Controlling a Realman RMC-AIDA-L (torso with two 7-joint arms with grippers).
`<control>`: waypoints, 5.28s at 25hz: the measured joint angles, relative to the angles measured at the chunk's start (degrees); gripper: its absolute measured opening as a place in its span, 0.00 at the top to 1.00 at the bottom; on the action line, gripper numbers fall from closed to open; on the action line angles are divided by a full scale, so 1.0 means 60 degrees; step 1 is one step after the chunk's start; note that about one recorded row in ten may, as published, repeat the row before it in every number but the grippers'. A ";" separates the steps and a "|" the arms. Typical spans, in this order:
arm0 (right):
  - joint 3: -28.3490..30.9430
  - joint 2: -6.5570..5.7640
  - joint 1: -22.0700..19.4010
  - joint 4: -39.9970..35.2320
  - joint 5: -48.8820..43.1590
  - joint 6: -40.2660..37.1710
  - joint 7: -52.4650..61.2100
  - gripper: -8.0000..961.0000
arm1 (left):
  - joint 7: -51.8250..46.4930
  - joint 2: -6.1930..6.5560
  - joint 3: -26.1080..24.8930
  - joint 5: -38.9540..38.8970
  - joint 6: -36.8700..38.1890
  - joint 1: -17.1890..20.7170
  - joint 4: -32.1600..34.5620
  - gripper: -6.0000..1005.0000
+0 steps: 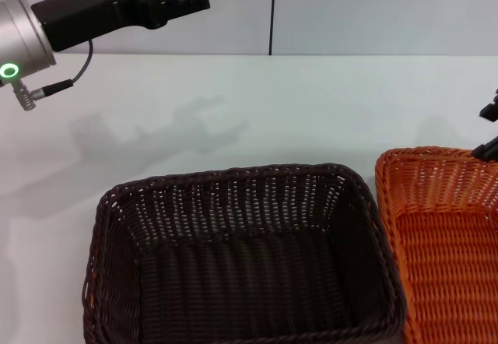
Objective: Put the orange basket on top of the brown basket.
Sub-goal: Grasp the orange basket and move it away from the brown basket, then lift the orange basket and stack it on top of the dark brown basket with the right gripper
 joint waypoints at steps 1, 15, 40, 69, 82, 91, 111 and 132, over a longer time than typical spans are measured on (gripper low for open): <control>0.0000 0.0000 0.0000 0.0000 0.0000 0.0000 0.0000 0.34 | 0.0004 0.0000 0.0000 -0.0002 0.0012 -0.0019 0.0017 0.16; -0.0480 0.0303 0.0284 0.1984 -0.0032 0.1780 -0.0455 0.38 | 0.0012 0.0008 0.0005 -0.0009 0.0143 -0.0261 0.0253 0.16; 0.0517 -0.0404 0.0296 0.3141 -0.0980 -0.0148 -0.0391 0.69 | 0.0387 0.0029 -0.0234 -0.0016 0.0254 -0.0207 0.0609 0.16; 0.4809 -0.2436 -0.2538 0.3441 0.4161 -0.2633 -0.0798 0.84 | 0.0847 0.0083 -0.1349 -0.0020 0.0286 -0.0265 0.0891 0.16; 0.6377 -0.2600 -0.3381 0.5027 0.7765 -0.3329 -0.1474 0.83 | 0.0847 0.0102 -0.1478 -0.0020 0.0319 -0.0271 0.1013 0.16; 0.6876 -0.0709 -0.3853 0.5721 0.9040 -0.3135 -0.2616 0.83 | 0.0839 0.0103 -0.1479 -0.0020 0.0326 -0.0238 0.1034 0.16; 0.7707 0.1059 -0.4642 1.0484 0.9516 -0.2272 -0.7010 0.83 | 0.0759 0.0125 -0.1285 0.0037 0.0241 -0.0474 0.1438 0.16; 0.7911 0.1175 -0.5214 1.3884 0.9515 -0.0162 -1.0255 0.83 | 0.0844 0.0263 -0.0846 0.0169 0.0407 -0.0814 0.2098 0.16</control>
